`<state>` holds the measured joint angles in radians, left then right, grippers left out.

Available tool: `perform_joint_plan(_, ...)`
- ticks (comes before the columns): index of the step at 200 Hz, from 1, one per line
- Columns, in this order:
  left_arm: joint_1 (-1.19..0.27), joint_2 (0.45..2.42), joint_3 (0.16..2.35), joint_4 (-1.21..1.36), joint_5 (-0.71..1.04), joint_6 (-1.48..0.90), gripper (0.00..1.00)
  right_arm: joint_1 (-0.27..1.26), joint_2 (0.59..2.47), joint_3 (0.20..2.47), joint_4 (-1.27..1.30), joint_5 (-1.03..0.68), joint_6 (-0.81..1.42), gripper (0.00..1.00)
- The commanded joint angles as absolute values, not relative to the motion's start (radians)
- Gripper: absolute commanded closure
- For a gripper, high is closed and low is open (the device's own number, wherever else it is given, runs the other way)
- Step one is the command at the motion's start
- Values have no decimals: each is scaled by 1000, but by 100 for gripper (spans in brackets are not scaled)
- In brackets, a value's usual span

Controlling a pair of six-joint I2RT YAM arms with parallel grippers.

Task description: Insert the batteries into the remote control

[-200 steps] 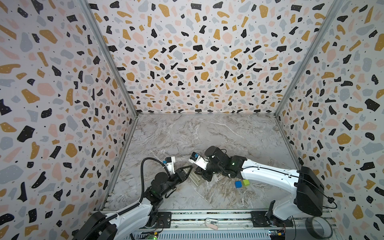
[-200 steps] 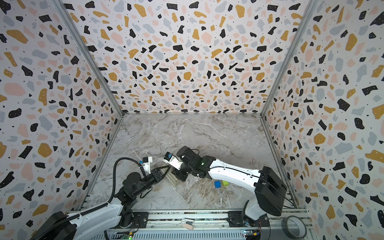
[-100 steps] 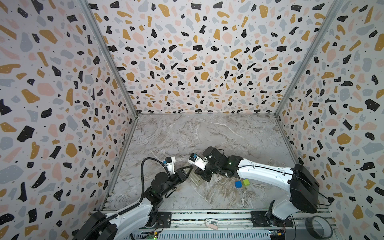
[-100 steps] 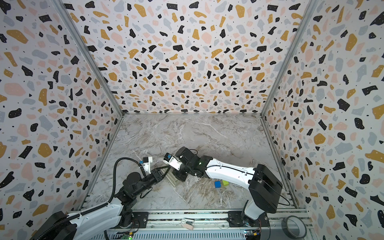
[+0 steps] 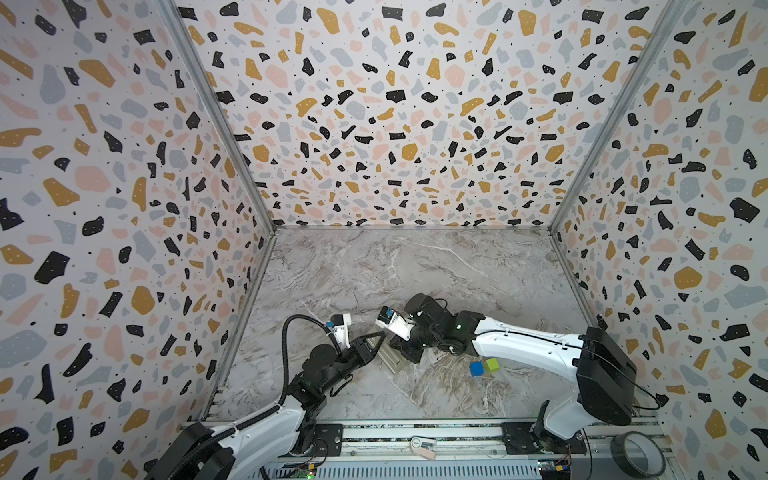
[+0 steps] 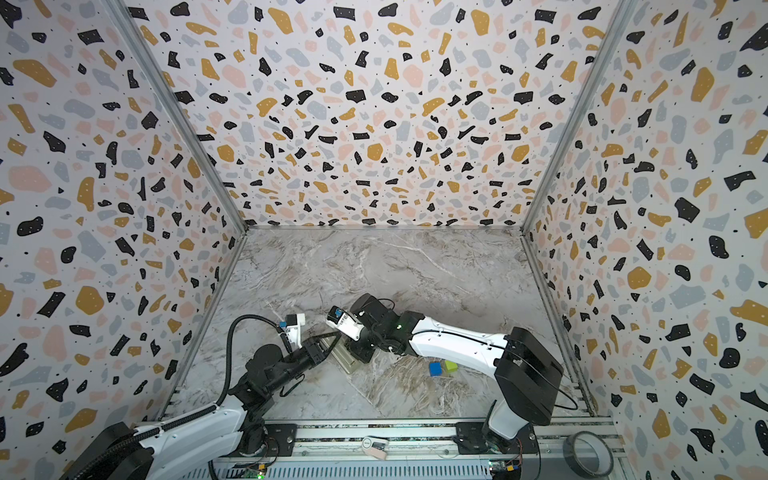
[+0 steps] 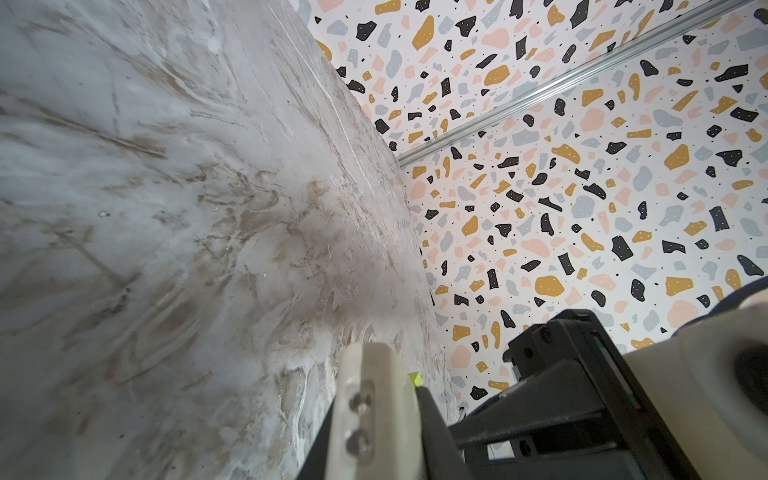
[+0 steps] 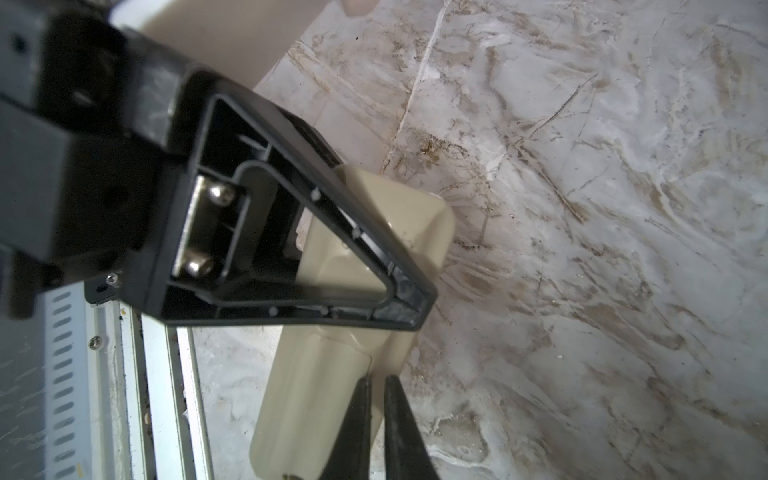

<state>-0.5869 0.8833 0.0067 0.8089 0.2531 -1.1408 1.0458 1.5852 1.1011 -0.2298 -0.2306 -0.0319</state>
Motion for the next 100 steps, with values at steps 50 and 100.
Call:
perform_joint_plan(50,-594,877,-1,895,267,-1129,100,1063,1544,1133,-271,-161,-42,72)
perform_joint_plan(100,-594,879,-6,900,265,-1129,100,1063,1446,1100,-306,-163,-70,70)
